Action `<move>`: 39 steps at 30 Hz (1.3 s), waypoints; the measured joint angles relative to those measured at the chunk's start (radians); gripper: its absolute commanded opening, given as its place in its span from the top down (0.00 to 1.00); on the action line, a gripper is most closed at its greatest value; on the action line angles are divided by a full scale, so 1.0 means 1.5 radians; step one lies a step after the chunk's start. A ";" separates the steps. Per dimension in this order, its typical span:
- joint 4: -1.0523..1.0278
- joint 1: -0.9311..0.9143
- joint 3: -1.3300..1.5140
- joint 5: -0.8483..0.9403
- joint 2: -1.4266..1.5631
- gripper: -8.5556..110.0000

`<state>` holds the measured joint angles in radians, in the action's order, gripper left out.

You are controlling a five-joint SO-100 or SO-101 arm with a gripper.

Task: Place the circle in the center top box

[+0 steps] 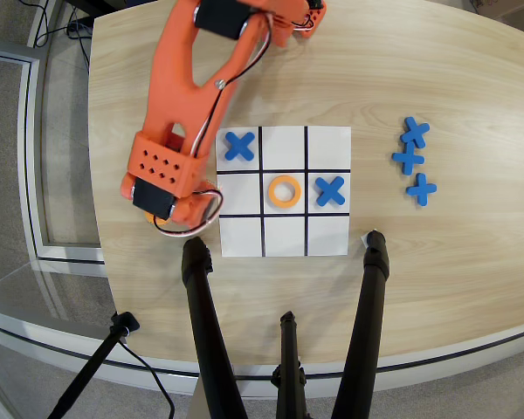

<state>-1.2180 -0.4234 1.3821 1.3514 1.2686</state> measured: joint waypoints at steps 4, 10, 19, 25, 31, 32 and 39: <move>0.006 0.047 0.035 0.001 0.125 0.93; 0.045 0.164 0.183 -0.009 0.321 0.93; 0.086 0.326 0.165 -0.088 0.283 0.93; 0.135 0.337 0.083 -0.103 0.138 0.93; 0.161 0.322 -0.016 -0.107 -0.009 0.93; 0.161 0.317 -0.034 -0.108 -0.031 0.93; 0.175 0.306 -0.093 -0.109 -0.124 0.93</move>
<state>-0.9557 0.0353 1.2425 1.1873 1.0830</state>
